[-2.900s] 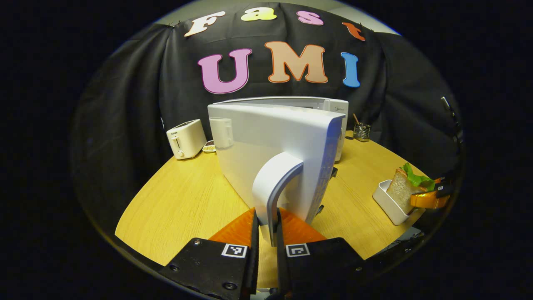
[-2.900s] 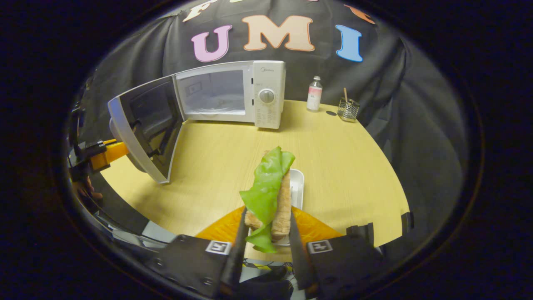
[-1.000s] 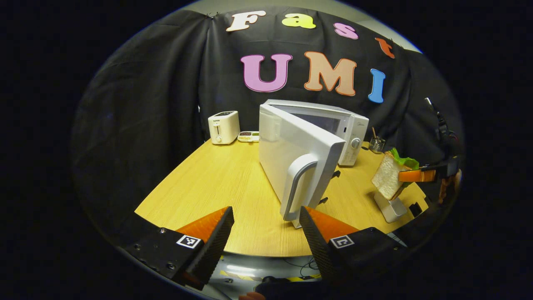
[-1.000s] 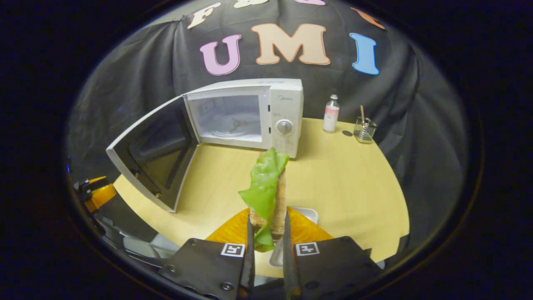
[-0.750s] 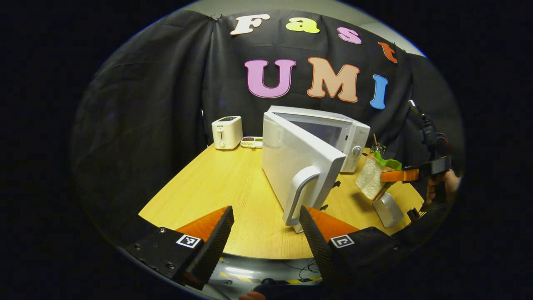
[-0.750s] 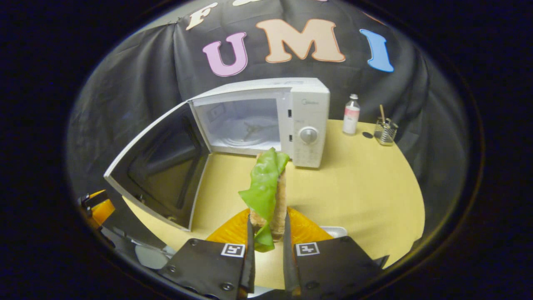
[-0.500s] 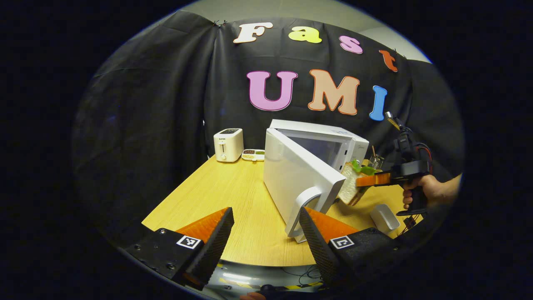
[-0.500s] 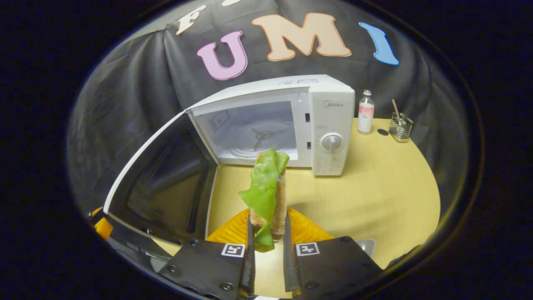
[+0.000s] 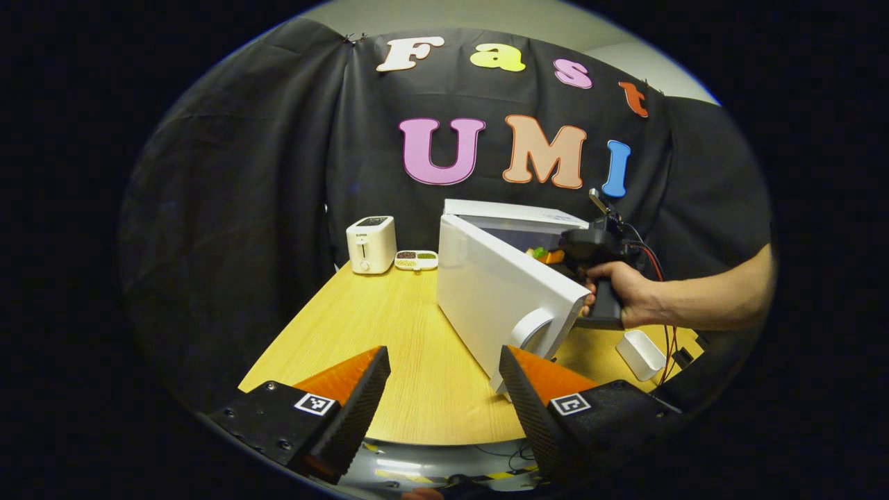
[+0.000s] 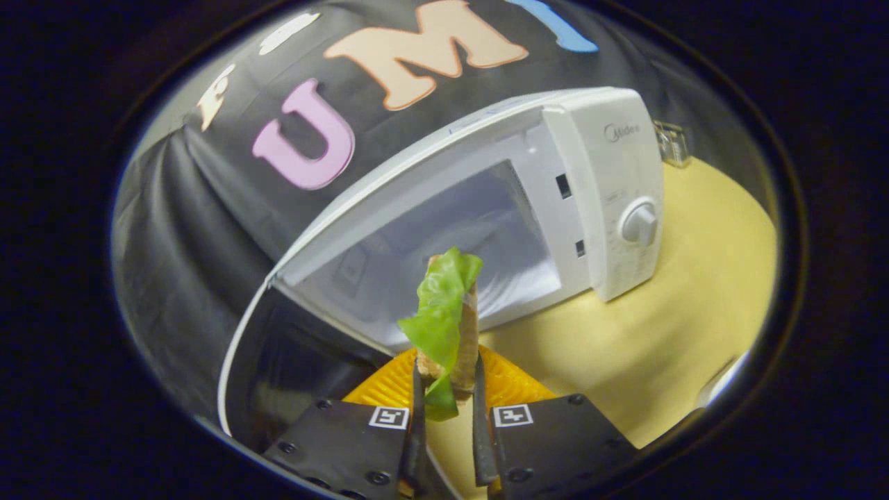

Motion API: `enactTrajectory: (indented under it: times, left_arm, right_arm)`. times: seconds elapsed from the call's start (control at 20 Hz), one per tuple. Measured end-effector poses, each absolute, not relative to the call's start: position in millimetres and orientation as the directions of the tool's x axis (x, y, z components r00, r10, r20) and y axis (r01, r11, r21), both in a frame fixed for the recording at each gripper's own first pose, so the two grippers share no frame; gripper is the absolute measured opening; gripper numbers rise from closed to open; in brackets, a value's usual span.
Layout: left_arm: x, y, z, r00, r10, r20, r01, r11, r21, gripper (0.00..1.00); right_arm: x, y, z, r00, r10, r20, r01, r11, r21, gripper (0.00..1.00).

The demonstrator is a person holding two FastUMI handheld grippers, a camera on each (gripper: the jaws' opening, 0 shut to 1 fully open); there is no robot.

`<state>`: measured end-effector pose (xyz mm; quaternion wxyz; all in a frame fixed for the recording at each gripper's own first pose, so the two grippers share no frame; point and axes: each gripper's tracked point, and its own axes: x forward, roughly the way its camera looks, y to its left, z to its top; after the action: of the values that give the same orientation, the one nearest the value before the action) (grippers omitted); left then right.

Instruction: Open the microwave oven with the left hand, put the food in, and close the microwave oven.

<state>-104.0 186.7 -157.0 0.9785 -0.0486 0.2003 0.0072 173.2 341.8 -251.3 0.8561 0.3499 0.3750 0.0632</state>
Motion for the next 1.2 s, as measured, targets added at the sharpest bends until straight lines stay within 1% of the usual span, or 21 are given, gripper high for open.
enactTrajectory:
  times: [0.1,0.2,0.4,0.45,0.55,0.8,0.9,1.0,1.05,1.1,1.15,1.2]
  left_arm:
    - [-105,195,-154,0.923,0.003,-0.384,-0.044,0.994,-0.1,0.97]
    - [-100,200,-153,0.926,0.014,-0.378,-0.063,0.991,-0.118,0.96]
    - [-91,203,-144,0.932,0.023,-0.362,-0.076,0.988,-0.134,0.97]
    - [-91,203,-143,0.933,0.021,-0.358,-0.074,0.988,-0.134,0.97]
    - [-93,204,-149,0.927,0.016,-0.375,-0.068,0.99,-0.125,0.96]
    - [-99,210,-153,0.915,0.021,-0.403,-0.079,0.989,-0.127,0.97]
    - [-97,216,-154,0.915,0.032,-0.402,-0.089,0.988,-0.125,0.97]
    - [-93,219,-153,0.916,0.033,-0.4,-0.092,0.988,-0.128,0.97]
    - [-90,220,-151,0.918,0.031,-0.396,-0.09,0.987,-0.131,0.97]
    - [-88,219,-148,0.922,0.025,-0.387,-0.084,0.987,-0.135,0.97]
    - [-86,216,-147,0.924,0.018,-0.382,-0.075,0.988,-0.136,0.97]
    - [-85,214,-146,0.926,0.009,-0.378,-0.065,0.989,-0.135,0.96]
  right_arm:
    - [194,355,-252,0.738,0.353,-0.575,0.226,0.674,0.703,0.23]
    - [211,362,-255,0.768,0.313,-0.559,0.287,0.612,0.737,0.23]
    - [240,376,-270,0.797,0.268,-0.542,0.372,0.489,0.789,0.22]
    - [245,380,-277,0.794,0.265,-0.547,0.387,0.474,0.791,0.29]
    - [256,385,-285,0.802,0.253,-0.541,0.403,0.44,0.803,0.29]
    - [267,387,-303,0.798,0.236,-0.555,0.431,0.422,0.798,0.29]
    - [268,386,-306,0.795,0.238,-0.558,0.425,0.439,0.792,0.3]
    - [267,383,-311,0.791,0.236,-0.564,0.408,0.483,0.775,0.3]
    - [268,384,-312,0.79,0.24,-0.564,0.402,0.492,0.772,0.22]
    - [267,384,-313,0.784,0.242,-0.572,0.405,0.5,0.766,0.22]
    - [267,381,-316,0.775,0.237,-0.585,0.414,0.508,0.755,0.22]
    - [265,380,-320,0.767,0.232,-0.598,0.424,0.517,0.744,0.3]
